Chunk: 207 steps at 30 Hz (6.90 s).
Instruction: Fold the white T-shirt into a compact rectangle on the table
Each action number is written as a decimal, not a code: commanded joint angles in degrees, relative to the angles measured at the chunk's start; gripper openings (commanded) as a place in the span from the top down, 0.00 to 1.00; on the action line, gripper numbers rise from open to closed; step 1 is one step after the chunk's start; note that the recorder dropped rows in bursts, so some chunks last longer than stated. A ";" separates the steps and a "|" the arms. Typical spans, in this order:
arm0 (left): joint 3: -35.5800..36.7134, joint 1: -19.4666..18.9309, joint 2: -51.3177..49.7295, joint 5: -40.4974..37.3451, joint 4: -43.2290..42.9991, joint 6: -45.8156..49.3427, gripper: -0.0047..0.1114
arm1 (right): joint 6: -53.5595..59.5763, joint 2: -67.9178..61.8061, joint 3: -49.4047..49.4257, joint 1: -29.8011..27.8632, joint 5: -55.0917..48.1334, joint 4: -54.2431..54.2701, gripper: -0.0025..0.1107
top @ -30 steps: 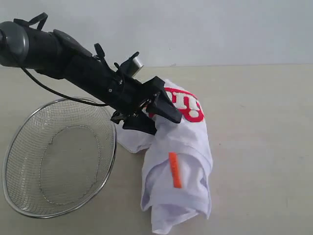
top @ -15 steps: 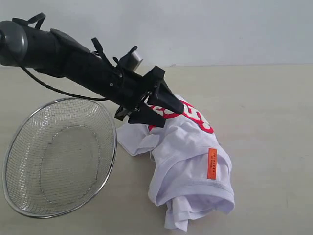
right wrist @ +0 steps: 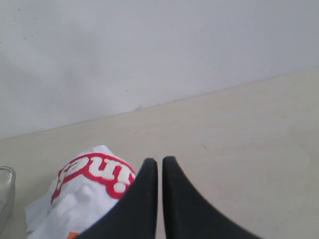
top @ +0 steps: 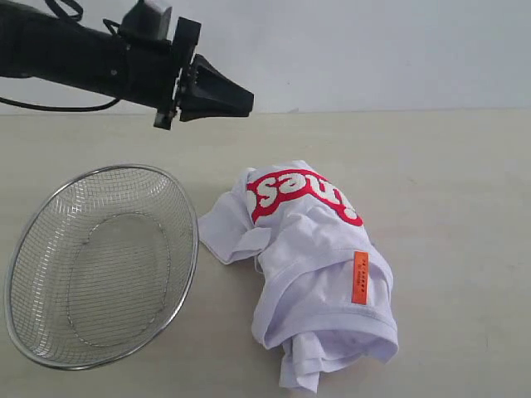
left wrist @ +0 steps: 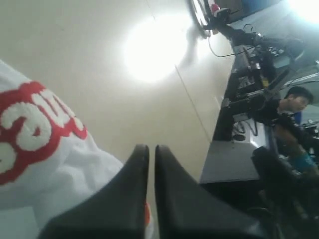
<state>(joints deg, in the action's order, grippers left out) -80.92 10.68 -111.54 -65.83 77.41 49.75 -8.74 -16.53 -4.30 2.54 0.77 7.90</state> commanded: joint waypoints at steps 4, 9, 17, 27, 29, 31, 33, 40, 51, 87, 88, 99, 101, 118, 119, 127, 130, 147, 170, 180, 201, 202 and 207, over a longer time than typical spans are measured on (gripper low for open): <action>-0.44 0.06 10.51 10.26 -14.94 0.97 0.92 | 8.35 -19.88 -19.57 -0.23 -3.57 -1.08 0.98; -0.33 0.06 17.93 16.84 -36.42 -12.08 0.92 | 8.74 -35.62 -30.98 -0.23 -11.91 -0.97 0.98; 9.25 0.06 22.56 22.73 -52.44 -21.27 0.92 | 7.55 -45.24 -35.96 -0.23 0.70 -0.69 0.98; 25.98 0.06 20.74 39.70 -48.14 -22.13 0.92 | 3.83 -47.32 -36.33 2.44 -0.12 0.51 0.98; 26.26 0.06 18.48 40.08 -47.89 -23.53 0.92 | 7.22 -50.12 -37.64 5.57 -3.66 0.51 0.98; 26.26 0.06 15.74 39.90 -47.89 -24.09 0.92 | 12.80 -53.71 -39.51 8.92 -6.72 0.51 0.98; 26.26 0.06 13.14 41.41 -47.89 -24.39 0.92 | 16.61 -56.93 -41.44 11.73 -8.86 0.51 0.98; 23.32 0.06 4.13 47.86 -48.38 -24.73 0.92 | 18.55 -64.23 -43.31 15.86 -9.25 0.51 0.98; 11.66 -2.70 -6.56 47.30 -59.87 -30.95 0.92 | 23.06 -65.39 -43.31 15.86 -11.40 0.51 0.98; -42.47 -9.31 -18.68 10.32 -60.60 -24.91 0.92 | 29.48 -68.43 -43.31 20.94 -28.19 0.33 0.53; -42.47 -8.77 -17.75 7.65 -59.24 -23.23 0.92 | 28.74 -67.94 -43.31 20.94 -28.19 0.29 0.47; -25.76 5.24 -3.11 -1.76 -65.01 -29.55 0.92 | 14.65 -70.73 -43.20 20.70 -31.07 -11.90 0.46; -17.00 5.24 1.64 2.26 -64.22 -29.12 0.92 | 14.37 -73.95 -43.20 20.70 -28.54 -11.79 0.46; 18.77 5.24 35.18 18.00 -58.53 -29.19 0.92 | 12.59 -66.19 -53.16 20.70 -32.87 -17.51 0.98; 19.56 5.24 36.23 18.29 -58.56 -29.19 0.92 | 12.46 -63.36 -54.19 20.70 -33.69 -18.50 0.98; 20.57 5.24 37.17 17.86 -58.41 -29.19 0.92 | 4.73 -47.20 -60.78 20.70 -35.51 -29.75 0.98; 20.57 5.24 36.73 18.26 -57.08 -28.87 0.92 | 4.85 -45.24 -63.39 20.70 -37.36 -29.23 0.98; 27.71 8.42 36.72 7.83 -20.58 -1.27 0.92 | -1.77 -48.22 -75.31 20.70 -37.74 -35.91 0.98; 24.40 33.86 9.74 44.25 22.53 42.78 0.92 | -6.04 -51.88 -85.00 20.70 -45.23 -32.86 0.98; 7.49 31.84 -0.22 56.89 22.53 46.70 0.92 | -3.57 -46.05 -85.00 24.93 -48.08 -29.39 0.98; -10.23 20.08 -3.42 62.44 22.53 49.19 0.92 | 3.11 -42.07 -76.91 29.44 -52.48 -29.10 0.98; -10.48 19.97 -3.14 63.46 22.53 49.19 0.92 | 3.11 -42.07 -76.91 29.44 -52.45 -29.76 0.98; -9.10 19.85 -0.68 69.35 20.41 50.43 0.92 | 1.87 -41.95 -76.91 29.44 -56.85 -29.89 0.98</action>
<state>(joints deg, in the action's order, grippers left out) -90.80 30.81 -114.00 -0.91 98.51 98.65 -6.22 -58.95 -81.36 31.90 -54.34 -21.34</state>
